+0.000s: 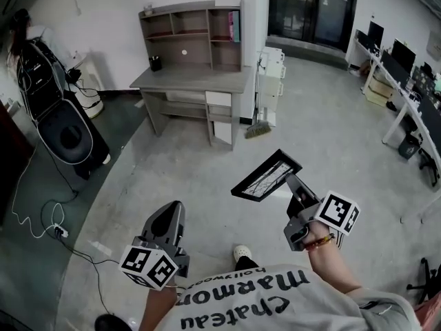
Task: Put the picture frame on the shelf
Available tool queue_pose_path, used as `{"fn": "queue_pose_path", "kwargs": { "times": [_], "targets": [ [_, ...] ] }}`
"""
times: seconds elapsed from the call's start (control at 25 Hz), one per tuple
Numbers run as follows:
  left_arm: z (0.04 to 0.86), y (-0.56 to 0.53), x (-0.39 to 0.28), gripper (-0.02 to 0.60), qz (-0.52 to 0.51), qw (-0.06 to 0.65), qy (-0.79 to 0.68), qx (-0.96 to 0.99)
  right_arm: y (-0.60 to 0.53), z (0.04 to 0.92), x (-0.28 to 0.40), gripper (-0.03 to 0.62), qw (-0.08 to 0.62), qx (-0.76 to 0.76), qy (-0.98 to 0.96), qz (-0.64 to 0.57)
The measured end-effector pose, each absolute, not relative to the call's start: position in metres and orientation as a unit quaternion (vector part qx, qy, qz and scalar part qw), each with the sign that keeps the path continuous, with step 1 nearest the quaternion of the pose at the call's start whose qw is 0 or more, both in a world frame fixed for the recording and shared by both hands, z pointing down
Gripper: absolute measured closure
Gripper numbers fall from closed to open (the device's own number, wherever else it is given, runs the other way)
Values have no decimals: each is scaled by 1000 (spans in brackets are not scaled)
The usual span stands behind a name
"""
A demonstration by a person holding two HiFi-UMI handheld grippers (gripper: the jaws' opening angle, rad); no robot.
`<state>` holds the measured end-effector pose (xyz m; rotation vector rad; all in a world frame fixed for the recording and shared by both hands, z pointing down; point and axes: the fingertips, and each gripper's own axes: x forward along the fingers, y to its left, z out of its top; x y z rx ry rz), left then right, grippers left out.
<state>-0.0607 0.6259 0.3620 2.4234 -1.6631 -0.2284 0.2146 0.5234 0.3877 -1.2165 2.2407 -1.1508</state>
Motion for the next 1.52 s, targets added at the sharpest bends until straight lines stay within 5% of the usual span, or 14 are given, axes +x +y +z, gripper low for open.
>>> {"fn": "queue_pose_path", "kwargs": {
  "times": [0.88, 1.52],
  "targets": [
    [314, 388, -72, 565, -105, 62, -556, 822, 267, 332, 190, 523, 209, -355, 826, -384],
    [367, 330, -46, 565, -96, 142, -541, 823, 221, 386, 207, 522, 172, -375, 811, -414]
  ]
}}
